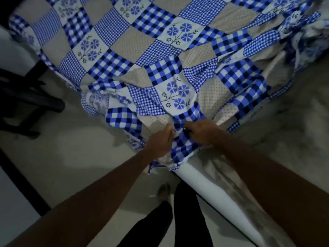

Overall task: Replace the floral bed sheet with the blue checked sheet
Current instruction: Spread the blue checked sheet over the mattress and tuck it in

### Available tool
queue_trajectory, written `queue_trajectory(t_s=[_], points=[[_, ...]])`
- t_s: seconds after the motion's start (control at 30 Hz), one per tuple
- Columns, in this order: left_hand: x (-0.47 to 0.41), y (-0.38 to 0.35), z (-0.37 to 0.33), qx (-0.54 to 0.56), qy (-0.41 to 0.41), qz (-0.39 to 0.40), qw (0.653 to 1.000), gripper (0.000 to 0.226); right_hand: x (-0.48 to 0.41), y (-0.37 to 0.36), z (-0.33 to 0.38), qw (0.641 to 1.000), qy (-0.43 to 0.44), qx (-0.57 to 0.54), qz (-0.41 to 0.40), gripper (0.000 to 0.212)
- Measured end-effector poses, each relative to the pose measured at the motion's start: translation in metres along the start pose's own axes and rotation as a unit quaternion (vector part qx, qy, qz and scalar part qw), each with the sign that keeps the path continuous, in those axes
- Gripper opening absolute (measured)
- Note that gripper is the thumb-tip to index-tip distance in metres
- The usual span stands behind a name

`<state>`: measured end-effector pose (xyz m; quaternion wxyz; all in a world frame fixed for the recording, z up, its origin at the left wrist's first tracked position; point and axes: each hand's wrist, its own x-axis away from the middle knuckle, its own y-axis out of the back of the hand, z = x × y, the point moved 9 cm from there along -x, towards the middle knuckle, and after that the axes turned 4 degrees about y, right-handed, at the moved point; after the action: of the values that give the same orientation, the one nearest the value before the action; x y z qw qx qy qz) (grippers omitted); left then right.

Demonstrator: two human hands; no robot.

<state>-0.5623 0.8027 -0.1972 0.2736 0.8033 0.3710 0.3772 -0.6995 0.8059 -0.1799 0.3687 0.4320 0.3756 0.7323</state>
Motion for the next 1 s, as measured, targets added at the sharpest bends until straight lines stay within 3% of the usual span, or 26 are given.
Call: queue_trajectory(t_s=[0.13, 0.2, 0.4, 0.47, 0.5, 0.57, 0.63, 0.7, 0.77, 0.8, 0.87, 0.93, 1.0], points=[[0.044, -0.072, -0.033, 0.095, 0.072, 0.205, 0.972, 0.032, 0.036, -0.032, -0.009, 0.982, -0.043, -0.014, 0.182, 0.031], [0.067, -0.105, -0.037, 0.118, 0.113, 0.264, 0.951, 0.035, 0.056, -0.046, -0.008, 0.967, -0.036, -0.015, 0.252, 0.035], [0.093, -0.126, -0.035, 0.230, 0.202, 0.248, 0.919, 0.042, 0.073, -0.037, -0.008, 0.948, -0.019, -0.104, 0.300, 0.052], [0.092, -0.123, -0.037, 0.228, 0.156, 0.261, 0.925, 0.034, 0.072, -0.031, -0.009, 0.947, -0.005, -0.064, 0.314, 0.059], [0.091, -0.115, -0.039, 0.228, 0.132, 0.255, 0.930, 0.023, 0.067, -0.026, -0.010, 0.954, 0.010, -0.032, 0.299, 0.057], [0.077, -0.090, -0.025, 0.266, 0.130, 0.177, 0.938, 0.034, 0.054, -0.007, -0.009, 0.971, 0.043, -0.003, 0.235, 0.048], [0.063, -0.051, -0.012, 0.372, 0.164, 0.059, 0.911, 0.041, 0.035, 0.022, -0.006, 0.991, 0.073, -0.043, 0.105, 0.044], [0.050, -0.010, -0.003, 0.389, 0.184, -0.063, 0.901, 0.040, 0.016, 0.055, -0.009, 0.988, 0.069, -0.131, -0.042, 0.044], [0.030, 0.013, 0.004, 0.304, 0.186, -0.101, 0.929, 0.066, -0.003, 0.073, -0.011, 0.977, 0.065, -0.166, -0.116, 0.040], [0.021, 0.011, 0.006, 0.239, 0.179, -0.076, 0.951, 0.088, -0.012, 0.070, -0.008, 0.978, 0.075, -0.160, -0.111, 0.039], [0.011, -0.006, 0.006, 0.073, 0.161, -0.023, 0.984, 0.101, -0.027, 0.047, -0.004, 0.989, 0.092, -0.111, -0.013, 0.051], [0.012, -0.018, 0.007, -0.092, 0.149, -0.037, 0.984, 0.077, -0.024, 0.011, -0.009, 0.988, 0.099, 0.001, 0.116, 0.078], [0.015, -0.016, -0.002, -0.213, 0.111, -0.096, 0.966, 0.045, -0.012, -0.008, -0.020, 0.980, 0.101, 0.085, 0.146, 0.084]])
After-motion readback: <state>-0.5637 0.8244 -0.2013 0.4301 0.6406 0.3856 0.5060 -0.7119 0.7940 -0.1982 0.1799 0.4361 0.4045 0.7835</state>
